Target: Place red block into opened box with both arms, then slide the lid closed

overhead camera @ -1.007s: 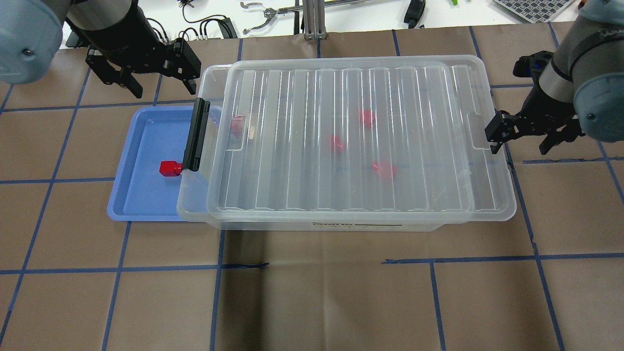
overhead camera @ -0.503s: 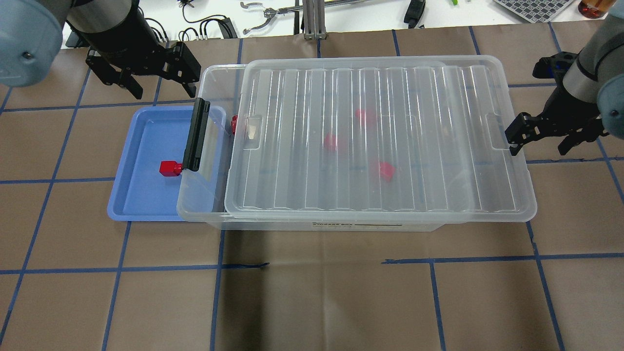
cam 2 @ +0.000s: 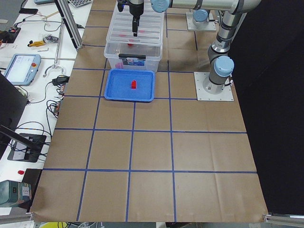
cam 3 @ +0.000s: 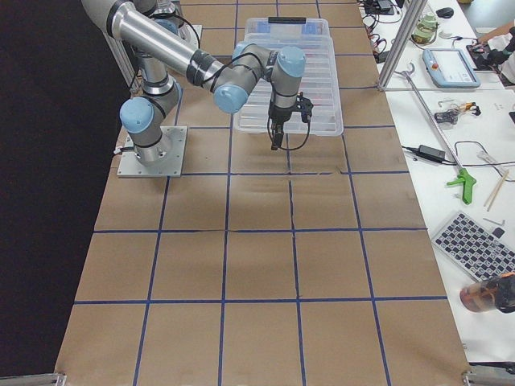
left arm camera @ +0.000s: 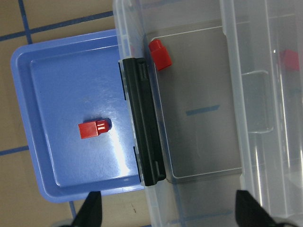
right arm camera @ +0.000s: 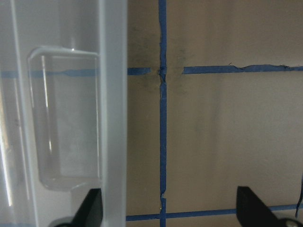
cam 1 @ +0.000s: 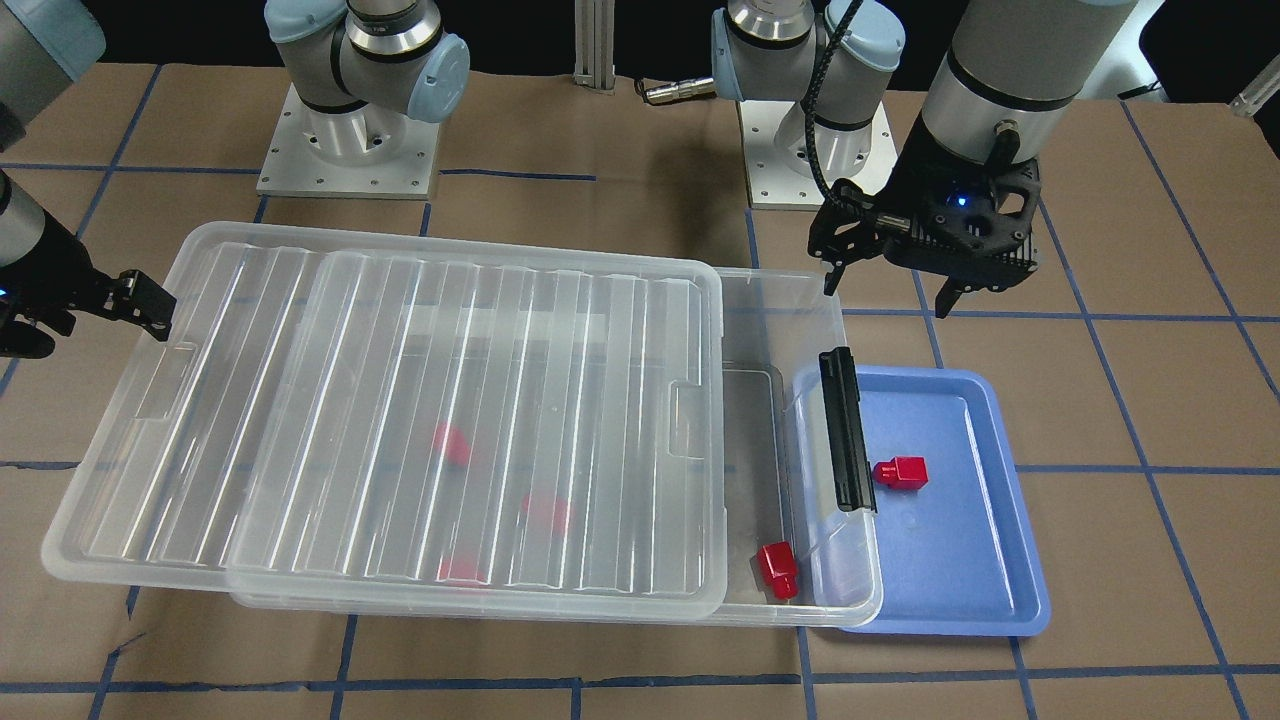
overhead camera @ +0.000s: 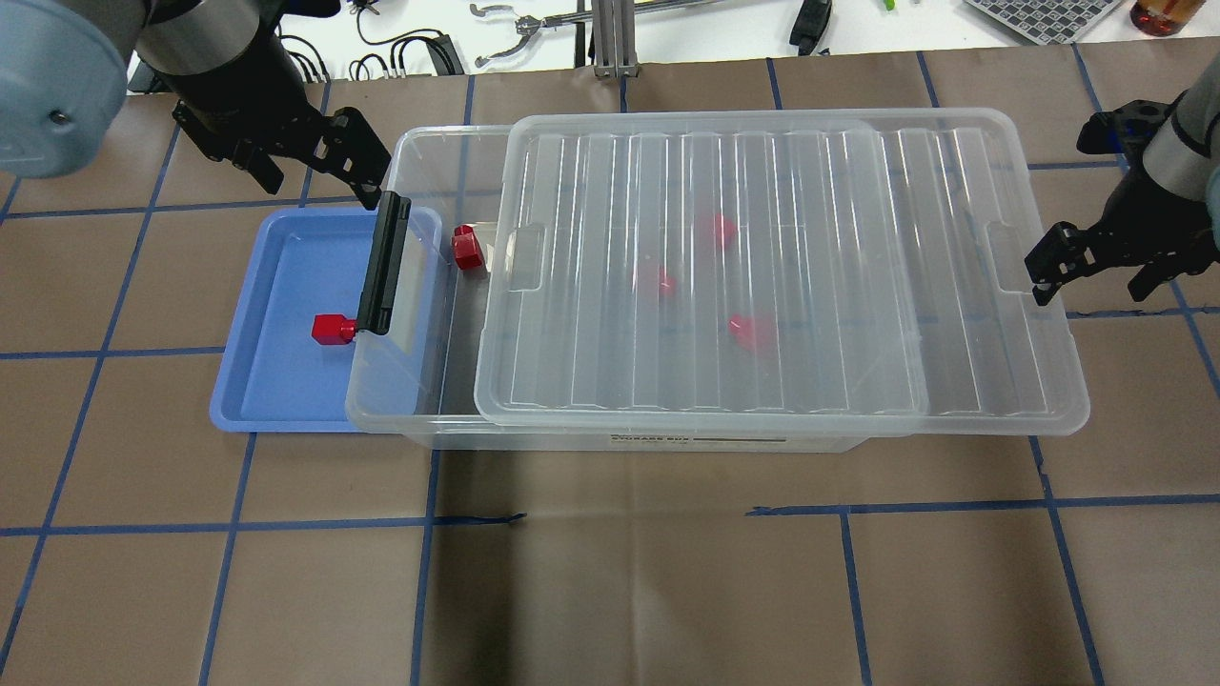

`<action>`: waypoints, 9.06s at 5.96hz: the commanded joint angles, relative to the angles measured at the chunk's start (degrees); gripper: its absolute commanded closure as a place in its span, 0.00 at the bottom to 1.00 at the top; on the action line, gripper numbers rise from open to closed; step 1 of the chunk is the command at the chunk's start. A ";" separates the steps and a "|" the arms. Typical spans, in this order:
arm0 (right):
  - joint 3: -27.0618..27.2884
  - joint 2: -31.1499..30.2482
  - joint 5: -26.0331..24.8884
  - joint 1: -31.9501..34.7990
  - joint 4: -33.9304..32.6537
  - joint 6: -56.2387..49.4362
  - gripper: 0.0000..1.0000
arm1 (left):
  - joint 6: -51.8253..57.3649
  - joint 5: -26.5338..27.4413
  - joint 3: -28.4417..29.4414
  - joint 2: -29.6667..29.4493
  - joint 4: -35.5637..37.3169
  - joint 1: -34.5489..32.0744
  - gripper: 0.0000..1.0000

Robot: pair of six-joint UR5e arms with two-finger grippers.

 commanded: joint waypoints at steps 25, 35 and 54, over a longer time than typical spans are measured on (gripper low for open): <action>-23.12 -1.47 7.95 23.02 21.39 29.06 0.00 | 80.67 -0.51 -19.79 -8.59 28.14 14.16 0.95; -22.59 -1.21 6.98 24.51 21.39 29.23 0.00 | 54.38 -3.87 -14.31 -11.34 25.28 -6.75 0.95; -15.58 -0.51 0.51 -0.24 16.50 -2.11 0.00 | 35.16 -3.25 2.81 -4.27 -6.79 -6.07 0.05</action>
